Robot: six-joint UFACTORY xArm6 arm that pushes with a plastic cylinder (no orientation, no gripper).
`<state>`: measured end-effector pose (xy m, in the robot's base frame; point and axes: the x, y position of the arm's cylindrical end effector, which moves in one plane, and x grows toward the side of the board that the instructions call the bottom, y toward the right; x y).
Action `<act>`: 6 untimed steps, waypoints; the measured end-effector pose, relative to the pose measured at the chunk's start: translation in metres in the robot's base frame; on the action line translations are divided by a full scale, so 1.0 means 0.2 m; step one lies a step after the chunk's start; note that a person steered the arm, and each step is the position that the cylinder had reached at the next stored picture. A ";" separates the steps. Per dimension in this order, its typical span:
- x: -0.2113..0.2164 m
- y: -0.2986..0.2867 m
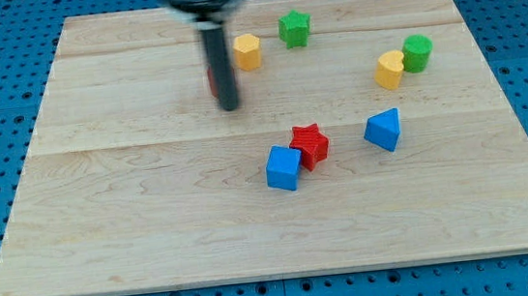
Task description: Push the red star to the top left of the blue cube
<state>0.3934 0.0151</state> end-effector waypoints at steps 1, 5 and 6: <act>0.13 0.31; 0.23 -0.29; 0.18 -0.23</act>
